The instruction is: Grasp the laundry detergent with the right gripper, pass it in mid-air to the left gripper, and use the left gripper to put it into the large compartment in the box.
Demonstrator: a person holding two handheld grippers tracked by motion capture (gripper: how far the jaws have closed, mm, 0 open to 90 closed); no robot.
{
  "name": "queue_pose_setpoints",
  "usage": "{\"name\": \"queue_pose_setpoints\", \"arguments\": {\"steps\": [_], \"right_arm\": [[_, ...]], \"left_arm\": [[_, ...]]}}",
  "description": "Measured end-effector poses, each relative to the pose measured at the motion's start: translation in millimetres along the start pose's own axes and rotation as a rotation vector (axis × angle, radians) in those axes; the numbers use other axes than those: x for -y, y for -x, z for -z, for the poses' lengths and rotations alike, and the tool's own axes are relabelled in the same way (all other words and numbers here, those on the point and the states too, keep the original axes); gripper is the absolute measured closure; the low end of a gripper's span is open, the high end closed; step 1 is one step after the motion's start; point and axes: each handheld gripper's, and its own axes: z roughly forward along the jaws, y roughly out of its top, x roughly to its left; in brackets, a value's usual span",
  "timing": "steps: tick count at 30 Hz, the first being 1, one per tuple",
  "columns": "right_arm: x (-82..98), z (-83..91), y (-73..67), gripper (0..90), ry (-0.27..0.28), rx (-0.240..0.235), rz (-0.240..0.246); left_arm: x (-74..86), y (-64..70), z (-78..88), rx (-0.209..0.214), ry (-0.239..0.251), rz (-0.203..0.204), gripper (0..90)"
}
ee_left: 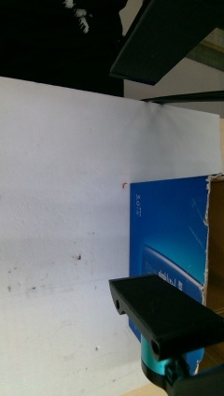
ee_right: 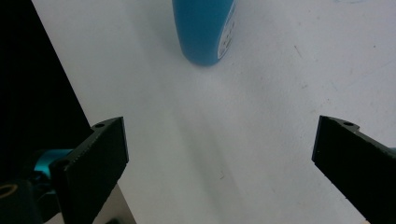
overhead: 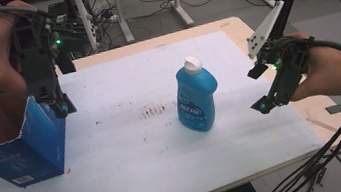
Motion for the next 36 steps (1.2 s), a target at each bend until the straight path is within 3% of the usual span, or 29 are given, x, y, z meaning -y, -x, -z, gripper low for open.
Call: {"name": "queue_pose_setpoints", "arguments": {"steps": [7, 8, 9, 10, 11, 17, 26, 30, 36], "right_arm": [[28.3, 0.3, -13.3, 2.9, 0.099, 0.034, -0.034], [36.7, -1.7, -19.7, 3.0, 0.164, 0.051, -0.056], [36.7, -1.7, -19.7, 3.0, 0.164, 0.051, -0.056], [40.6, -4.7, -23.3, 2.9, 0.222, 0.059, -0.071], [40.6, -4.7, -23.3, 2.9, 0.222, 0.059, -0.071], [45.0, -22.2, -33.1, 2.9, 0.372, 0.085, -0.119], [39.7, -58.5, -38.7, 2.9, 0.461, 0.076, -0.165], [28.8, -77.0, -34.4, 2.9, 0.49, 0.064, -0.207], [15.5, -89.9, -28.4, 2.9, 0.514, 0.078, -0.231]], "left_arm": [[2.0, -0.2, 0.2, -0.003, 0.009, -0.008, 1.7], [2.1, -0.2, -0.1, -0.005, 0.011, -0.007, 1.7], [1.9, -0.1, 0.0, -0.005, 0.01, -0.006, 1.7], [1.7, 0.5, 0.1, -0.005, 0.012, -0.007, 1.7], [1.7, 0.5, 0.1, -0.005, 0.012, -0.007, 1.7], [2.4, 3.6, 3.5, -0.01, 0.026, -0.02, 1.8], [5.6, 8.4, 6.2, -0.009, 0.034, -0.025, 1.7], [5.9, 8.0, 5.9, -0.014, 0.031, -0.023, 1.7], [4.7, 8.2, 4.3, -0.012, 0.03, -0.027, 1.7]]}}
